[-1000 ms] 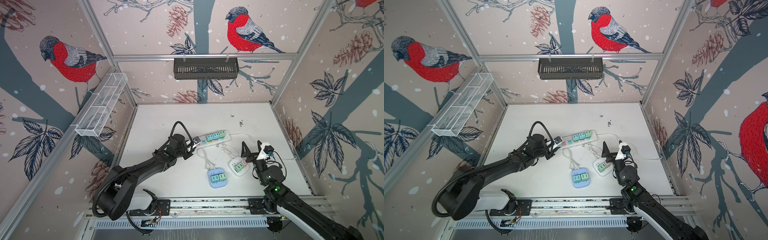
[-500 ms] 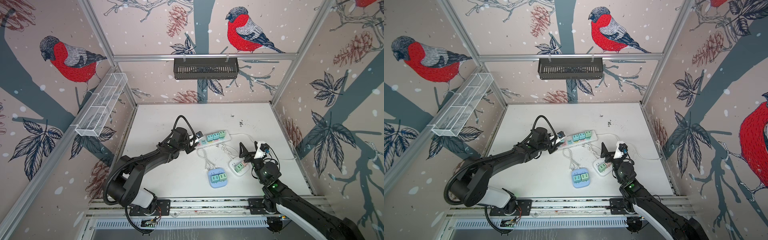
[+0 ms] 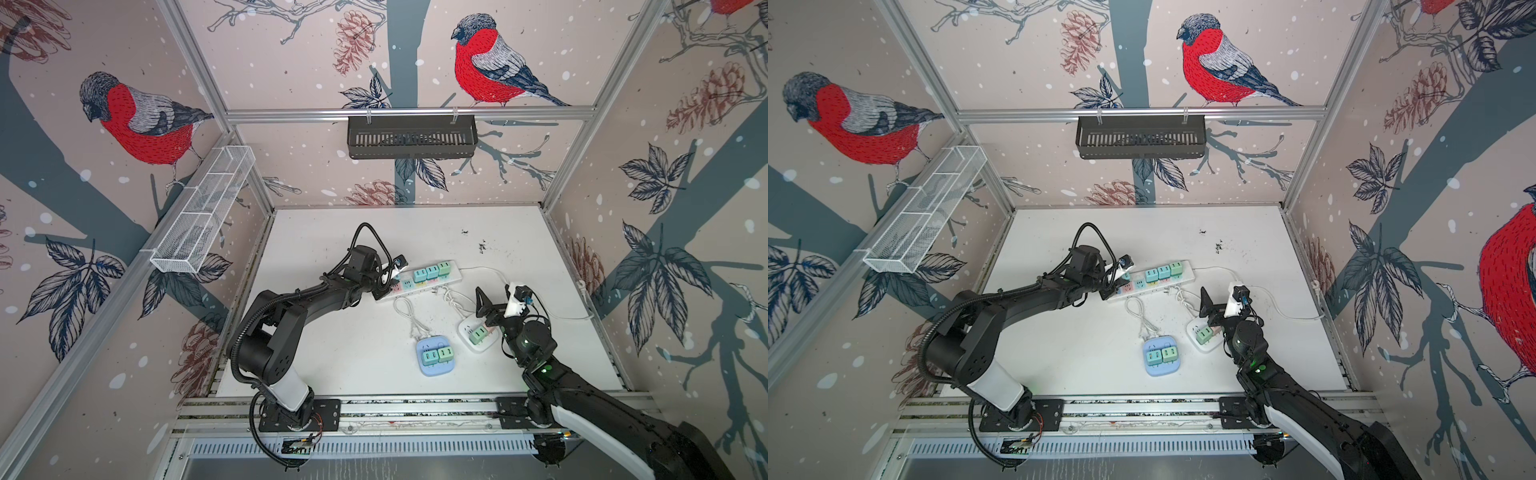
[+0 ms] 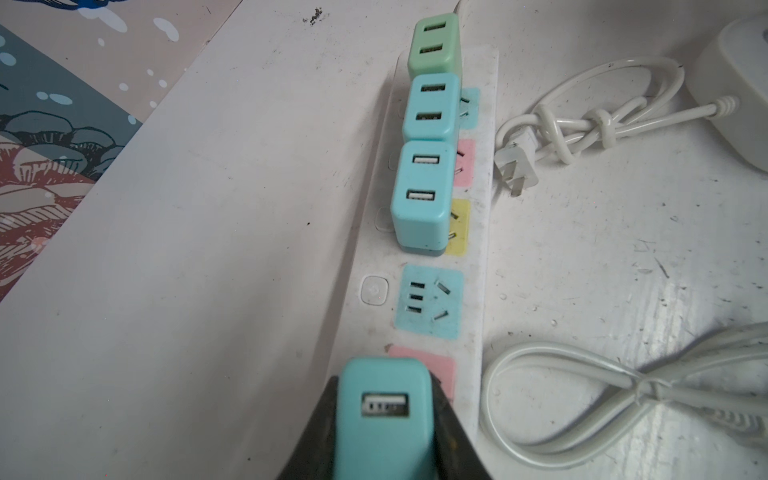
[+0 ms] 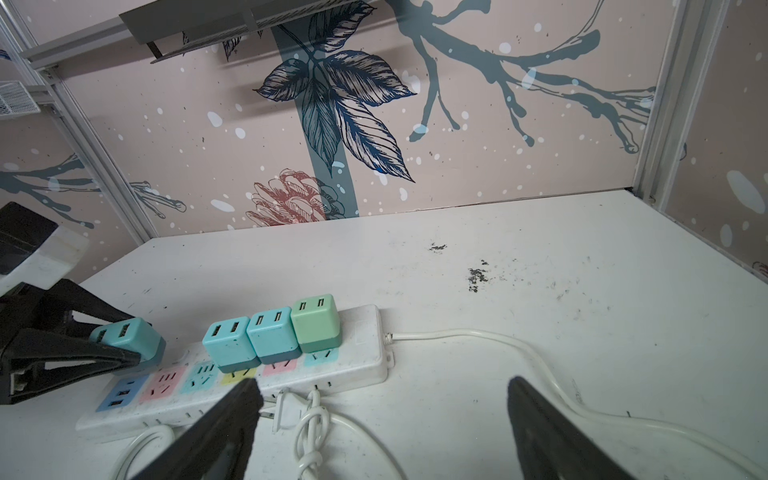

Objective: Insert the plug
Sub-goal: 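Press the teal adapter down into the power strip socket with the left gripper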

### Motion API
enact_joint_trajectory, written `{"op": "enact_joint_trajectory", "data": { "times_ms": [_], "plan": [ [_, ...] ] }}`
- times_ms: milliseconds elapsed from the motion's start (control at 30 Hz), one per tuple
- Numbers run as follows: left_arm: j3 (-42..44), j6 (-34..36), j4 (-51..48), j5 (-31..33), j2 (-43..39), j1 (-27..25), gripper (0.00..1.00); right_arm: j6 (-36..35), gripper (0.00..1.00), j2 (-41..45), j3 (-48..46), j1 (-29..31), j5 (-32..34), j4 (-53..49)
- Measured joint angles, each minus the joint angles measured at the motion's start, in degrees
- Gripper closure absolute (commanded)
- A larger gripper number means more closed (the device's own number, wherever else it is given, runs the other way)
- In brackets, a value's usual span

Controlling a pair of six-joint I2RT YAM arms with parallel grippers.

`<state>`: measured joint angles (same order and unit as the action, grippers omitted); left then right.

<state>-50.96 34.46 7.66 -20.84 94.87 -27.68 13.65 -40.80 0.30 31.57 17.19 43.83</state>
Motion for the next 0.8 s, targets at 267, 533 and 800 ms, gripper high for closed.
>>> {"op": "enact_joint_trajectory", "data": {
  "times_ms": [267, 533, 800],
  "plan": [
    [-4.63, 1.29, -2.54, -3.39, 3.74, 0.0, 1.0, 0.0, 0.08, -0.04, 0.0, -0.11, -0.02, 0.0],
    [-7.69, 2.36, -3.98, -7.69, 6.16, -0.72, 1.0, 0.02, 0.08, -0.04, 0.0, -0.15, -0.04, 0.0],
    [-10.32, 1.03, -4.42, -8.59, 9.42, -1.92, 1.0, 0.02, 0.08, -0.04, 0.0, -0.15, -0.17, 0.0]
  ]
}}
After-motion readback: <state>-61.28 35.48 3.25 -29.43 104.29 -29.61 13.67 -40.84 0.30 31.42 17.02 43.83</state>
